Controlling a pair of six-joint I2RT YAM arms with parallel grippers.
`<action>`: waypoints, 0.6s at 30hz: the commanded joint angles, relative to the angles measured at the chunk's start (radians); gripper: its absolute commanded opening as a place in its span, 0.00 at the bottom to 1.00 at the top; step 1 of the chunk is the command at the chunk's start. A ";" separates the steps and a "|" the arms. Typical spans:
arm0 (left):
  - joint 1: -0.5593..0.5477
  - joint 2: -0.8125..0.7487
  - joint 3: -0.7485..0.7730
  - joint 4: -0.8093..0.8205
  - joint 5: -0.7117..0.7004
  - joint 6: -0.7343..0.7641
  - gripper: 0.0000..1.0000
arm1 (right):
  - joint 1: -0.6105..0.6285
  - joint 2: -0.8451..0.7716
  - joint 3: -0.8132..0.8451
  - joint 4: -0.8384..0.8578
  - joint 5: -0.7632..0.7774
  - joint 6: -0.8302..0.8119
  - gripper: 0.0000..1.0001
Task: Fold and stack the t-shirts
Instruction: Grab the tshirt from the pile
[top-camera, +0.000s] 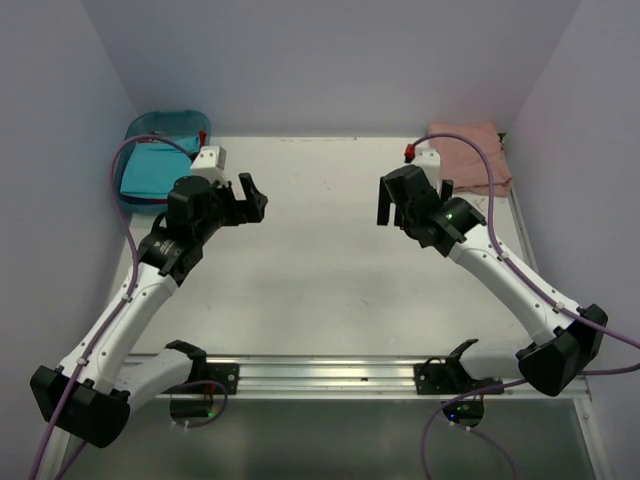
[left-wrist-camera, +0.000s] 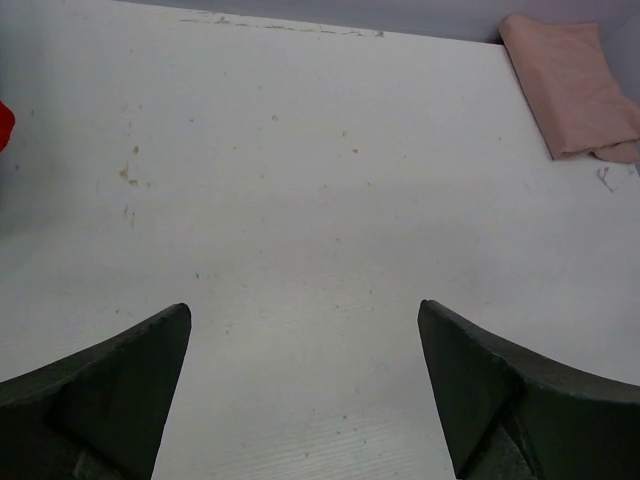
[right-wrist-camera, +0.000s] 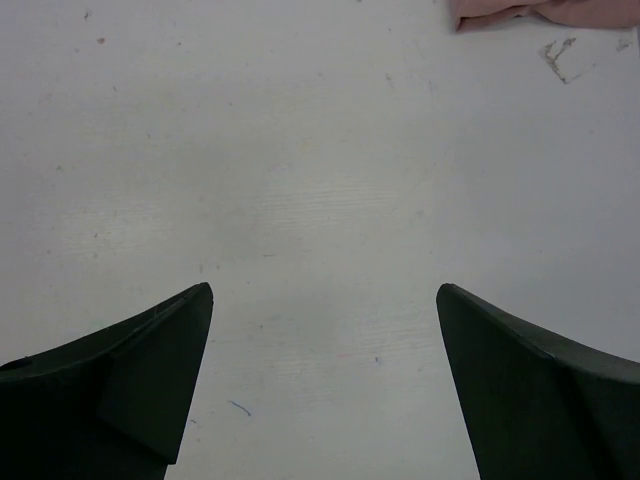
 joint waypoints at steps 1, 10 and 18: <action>0.003 -0.006 0.035 0.047 0.025 -0.002 1.00 | -0.002 -0.019 -0.012 0.045 -0.035 0.008 0.99; 0.162 0.368 0.358 0.018 -0.066 -0.031 1.00 | -0.002 -0.065 -0.086 0.153 -0.190 -0.029 0.99; 0.365 0.922 0.777 -0.054 -0.082 -0.043 1.00 | -0.002 -0.160 -0.196 0.259 -0.348 -0.046 0.99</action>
